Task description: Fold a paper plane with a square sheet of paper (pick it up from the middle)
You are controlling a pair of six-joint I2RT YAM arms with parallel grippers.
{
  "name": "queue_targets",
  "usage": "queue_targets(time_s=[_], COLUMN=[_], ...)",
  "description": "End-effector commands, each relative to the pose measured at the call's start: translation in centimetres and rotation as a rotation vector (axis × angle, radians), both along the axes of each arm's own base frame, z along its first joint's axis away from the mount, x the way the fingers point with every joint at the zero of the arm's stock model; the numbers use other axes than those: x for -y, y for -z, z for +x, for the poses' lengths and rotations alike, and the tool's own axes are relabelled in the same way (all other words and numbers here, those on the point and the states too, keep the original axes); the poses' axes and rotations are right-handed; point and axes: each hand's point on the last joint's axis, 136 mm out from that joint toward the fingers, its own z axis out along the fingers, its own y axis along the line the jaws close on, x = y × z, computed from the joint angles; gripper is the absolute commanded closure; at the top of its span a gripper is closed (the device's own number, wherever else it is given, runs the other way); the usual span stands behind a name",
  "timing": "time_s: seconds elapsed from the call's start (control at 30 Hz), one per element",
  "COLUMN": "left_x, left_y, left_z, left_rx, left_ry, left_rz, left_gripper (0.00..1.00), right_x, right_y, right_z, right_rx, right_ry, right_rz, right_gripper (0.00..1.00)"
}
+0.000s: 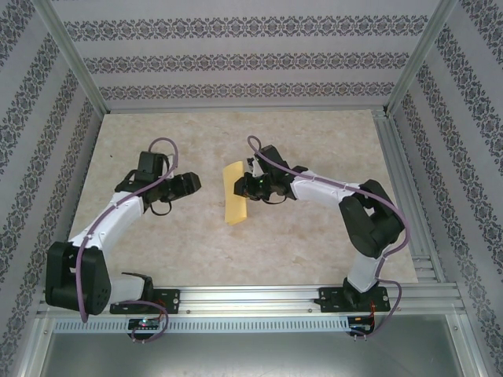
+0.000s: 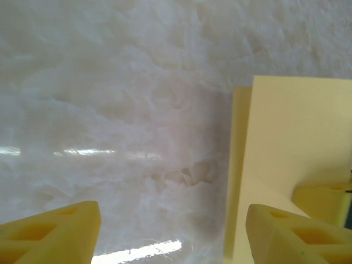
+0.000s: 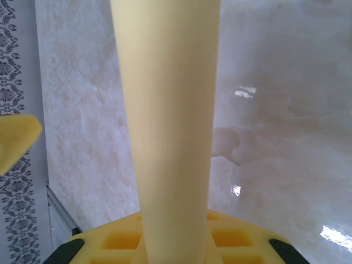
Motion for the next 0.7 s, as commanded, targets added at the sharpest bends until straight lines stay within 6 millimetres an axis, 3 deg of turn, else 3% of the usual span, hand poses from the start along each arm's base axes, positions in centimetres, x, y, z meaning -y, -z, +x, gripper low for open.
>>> queue_targets(time_s=[0.0, 0.33, 0.67], left_x=[2.8, 8.5, 11.1], left_y=[0.4, 3.4, 5.9], left_z=[0.0, -0.3, 0.1], left_rx=[0.001, -0.045, -0.087], left_ry=[0.042, 0.133, 0.163], left_rz=[-0.062, -0.055, -0.052], left_gripper=[0.33, 0.48, 0.69], right_x=[-0.4, 1.8, 2.7], right_y=[1.6, 7.2, 8.3], right_z=[0.1, -0.7, -0.8], right_rx=[-0.037, -0.125, -0.140], right_ry=[0.002, 0.007, 0.018], right_rz=[0.042, -0.082, -0.129], right_gripper=[0.78, 0.73, 0.70])
